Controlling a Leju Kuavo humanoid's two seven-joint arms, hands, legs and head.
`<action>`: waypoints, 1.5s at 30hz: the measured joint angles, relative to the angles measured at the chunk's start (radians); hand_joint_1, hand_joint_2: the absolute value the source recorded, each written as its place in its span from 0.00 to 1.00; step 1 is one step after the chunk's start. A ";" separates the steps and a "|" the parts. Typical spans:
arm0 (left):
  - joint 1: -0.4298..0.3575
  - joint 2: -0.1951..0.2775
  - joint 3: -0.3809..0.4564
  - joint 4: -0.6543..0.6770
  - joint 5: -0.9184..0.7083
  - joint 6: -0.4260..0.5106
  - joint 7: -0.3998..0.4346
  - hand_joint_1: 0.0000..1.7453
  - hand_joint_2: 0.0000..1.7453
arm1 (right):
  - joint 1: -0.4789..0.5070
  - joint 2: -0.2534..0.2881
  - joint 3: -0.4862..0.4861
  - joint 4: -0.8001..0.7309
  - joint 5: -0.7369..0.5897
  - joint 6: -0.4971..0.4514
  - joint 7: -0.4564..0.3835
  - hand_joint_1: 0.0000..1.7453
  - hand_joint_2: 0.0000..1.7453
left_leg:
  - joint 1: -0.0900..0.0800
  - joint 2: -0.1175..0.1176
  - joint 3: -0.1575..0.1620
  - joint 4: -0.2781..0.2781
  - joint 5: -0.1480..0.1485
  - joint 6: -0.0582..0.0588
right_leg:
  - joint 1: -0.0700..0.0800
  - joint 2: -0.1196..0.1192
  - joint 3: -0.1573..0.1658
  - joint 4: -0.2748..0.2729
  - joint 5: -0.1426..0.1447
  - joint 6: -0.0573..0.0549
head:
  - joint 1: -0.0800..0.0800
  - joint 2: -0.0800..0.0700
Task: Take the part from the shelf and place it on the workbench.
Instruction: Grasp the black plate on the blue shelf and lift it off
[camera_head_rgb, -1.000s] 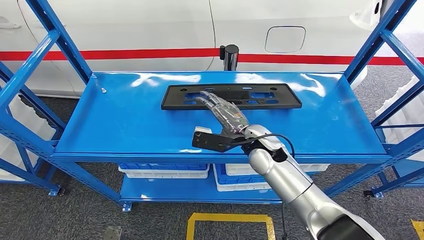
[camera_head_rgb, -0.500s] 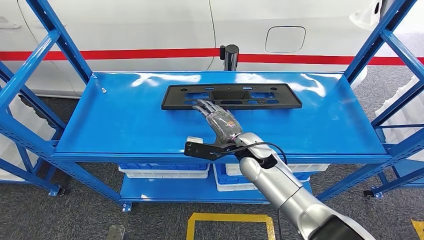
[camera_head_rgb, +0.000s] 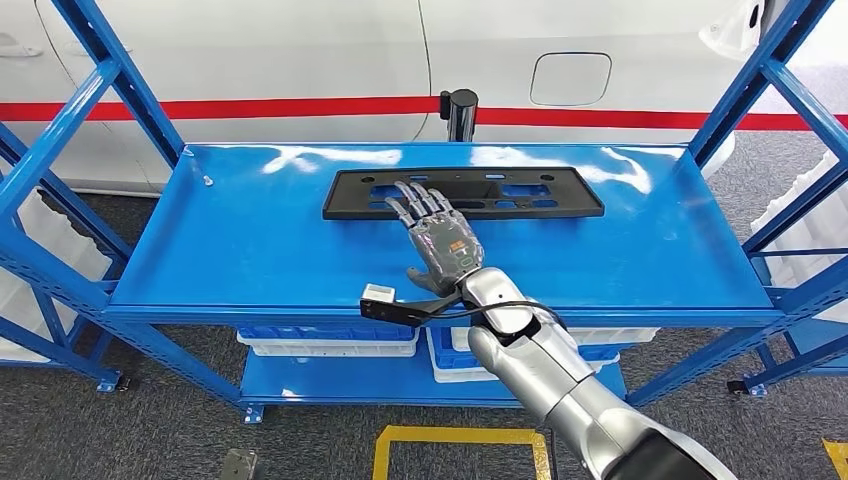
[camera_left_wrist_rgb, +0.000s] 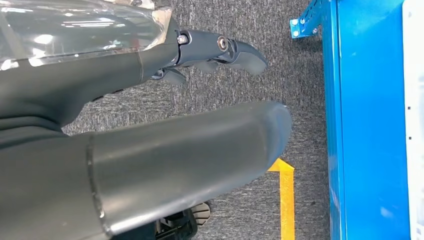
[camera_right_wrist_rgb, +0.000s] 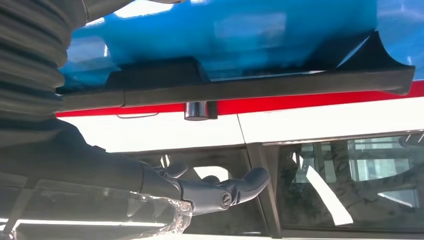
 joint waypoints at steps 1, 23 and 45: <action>0.000 0.000 0.000 0.000 0.003 0.000 -0.001 0.00 0.00 | -0.001 0.007 -0.004 0.008 0.000 0.000 0.000 0.00 1.00 | 0.000 0.000 0.000 0.000 0.000 0.000 | 0.000 0.000 0.000 0.000 0.000 0.000 | 0.000 0.000; 0.000 -0.011 -0.033 0.001 0.039 0.003 -0.003 0.00 0.00 | -0.117 0.143 -0.222 0.359 0.149 -0.046 0.119 0.00 1.00 | -0.001 0.000 0.001 0.000 0.000 0.000 | 0.000 0.000 0.001 0.000 0.000 0.000 | 0.000 0.000; 0.001 -0.011 -0.082 0.005 0.048 0.009 -0.012 0.00 0.00 | -0.161 0.123 -0.414 0.471 0.181 -0.071 0.066 1.00 1.00 | -0.001 0.000 0.002 0.000 0.001 0.001 | -0.001 0.000 0.001 0.000 0.000 0.000 | 0.000 0.000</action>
